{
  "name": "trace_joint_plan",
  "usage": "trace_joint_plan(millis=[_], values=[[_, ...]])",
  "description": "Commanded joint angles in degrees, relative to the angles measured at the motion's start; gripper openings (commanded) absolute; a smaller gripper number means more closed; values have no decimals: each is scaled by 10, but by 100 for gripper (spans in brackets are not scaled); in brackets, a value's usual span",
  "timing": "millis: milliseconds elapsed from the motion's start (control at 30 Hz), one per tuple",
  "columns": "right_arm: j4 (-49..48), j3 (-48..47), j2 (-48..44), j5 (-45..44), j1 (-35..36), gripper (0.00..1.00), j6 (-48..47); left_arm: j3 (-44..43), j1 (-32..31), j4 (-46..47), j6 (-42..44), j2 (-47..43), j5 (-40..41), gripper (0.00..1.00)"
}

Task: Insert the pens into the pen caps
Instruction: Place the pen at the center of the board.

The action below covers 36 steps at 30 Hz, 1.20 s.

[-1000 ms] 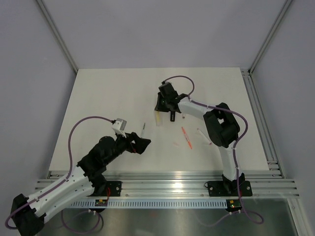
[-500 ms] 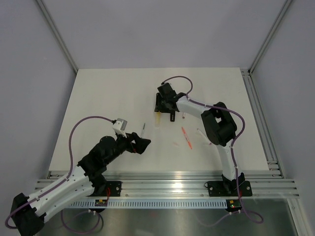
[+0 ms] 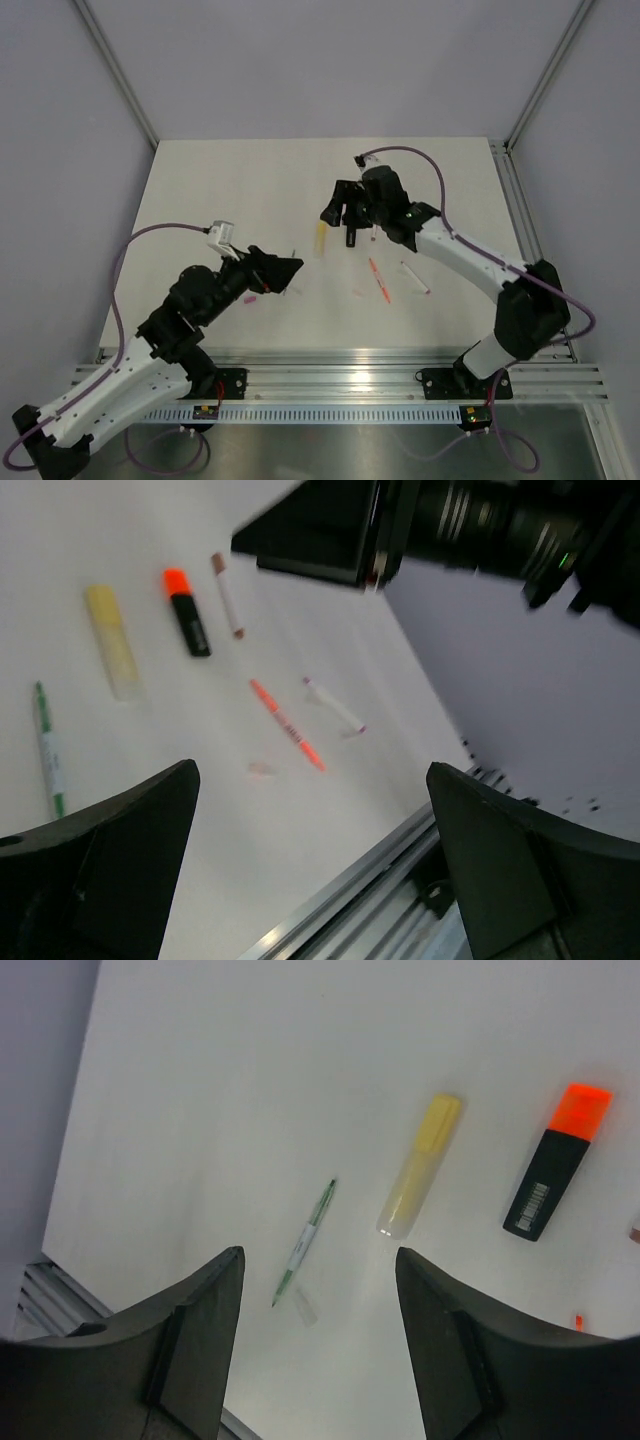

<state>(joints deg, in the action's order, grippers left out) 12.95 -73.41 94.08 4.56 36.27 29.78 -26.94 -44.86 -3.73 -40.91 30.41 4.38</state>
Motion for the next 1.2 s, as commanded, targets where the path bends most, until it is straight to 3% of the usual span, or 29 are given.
trace_joint_plan(millis=[0, 200, 333, 367, 467, 600, 733, 1167], values=[[-40, 105, -114, 40, 2, 69, -17, -129, -1, 3, -45, 3, 26, 99], [34, 245, -283, -70, -9, 64, -17, -181, -2, 14, -62, 33, 21, 99], [79, 302, -368, -88, -59, 53, 0, -181, -1, 33, -64, 67, -4, 99], [86, 322, -380, -92, -68, 45, 4, -187, -1, 29, -59, 73, -9, 99], [108, 342, -406, -123, -105, 41, 18, -196, -1, 14, -50, 91, -18, 99], [118, 365, -393, -114, -178, 42, 20, -163, -1, 54, -52, 87, -57, 99], [111, 365, -329, -59, -239, 45, 1, -61, -1, 113, -44, 60, -75, 99], [201, 296, -178, -98, -243, 56, -1, 45, -1, 118, 24, 47, -117, 99]])
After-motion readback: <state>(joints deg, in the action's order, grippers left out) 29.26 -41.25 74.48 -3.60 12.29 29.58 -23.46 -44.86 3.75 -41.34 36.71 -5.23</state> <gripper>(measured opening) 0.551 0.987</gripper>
